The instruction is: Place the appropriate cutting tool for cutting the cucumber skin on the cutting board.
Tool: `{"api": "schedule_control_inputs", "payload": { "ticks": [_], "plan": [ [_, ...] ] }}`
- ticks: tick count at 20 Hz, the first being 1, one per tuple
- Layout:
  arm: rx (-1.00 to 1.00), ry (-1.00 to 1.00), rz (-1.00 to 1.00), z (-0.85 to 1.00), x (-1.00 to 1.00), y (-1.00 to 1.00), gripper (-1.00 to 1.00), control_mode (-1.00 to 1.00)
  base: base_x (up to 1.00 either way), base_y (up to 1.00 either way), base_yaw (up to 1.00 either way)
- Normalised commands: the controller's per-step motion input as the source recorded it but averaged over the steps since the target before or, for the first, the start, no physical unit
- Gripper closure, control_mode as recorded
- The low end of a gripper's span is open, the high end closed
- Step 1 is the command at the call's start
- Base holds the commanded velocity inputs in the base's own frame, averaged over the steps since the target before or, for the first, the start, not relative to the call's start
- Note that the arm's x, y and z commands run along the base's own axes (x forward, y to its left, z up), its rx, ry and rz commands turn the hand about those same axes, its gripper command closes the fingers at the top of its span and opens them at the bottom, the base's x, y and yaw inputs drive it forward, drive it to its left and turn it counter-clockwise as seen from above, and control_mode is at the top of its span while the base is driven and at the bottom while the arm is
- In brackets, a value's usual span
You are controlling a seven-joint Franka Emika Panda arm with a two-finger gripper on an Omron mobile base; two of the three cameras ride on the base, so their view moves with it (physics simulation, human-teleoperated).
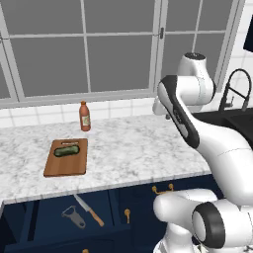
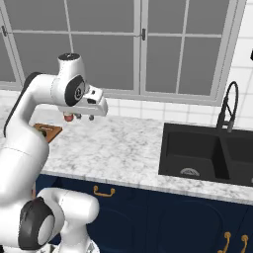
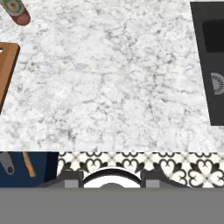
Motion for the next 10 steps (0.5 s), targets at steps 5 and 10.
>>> {"api": "schedule_control_inputs", "payload": {
  "ticks": [5, 10],
  "plan": [
    [0.00, -0.01, 0.03, -0.12, -0.53, 0.35, -1.00, -1.00, 0.00, 0.00, 0.00],
    [-0.19, 0.12, 0.00, -0.65, -0.61, 1.00, -1.00, -1.00, 0.00, 0.00, 0.00]
  ]
}}
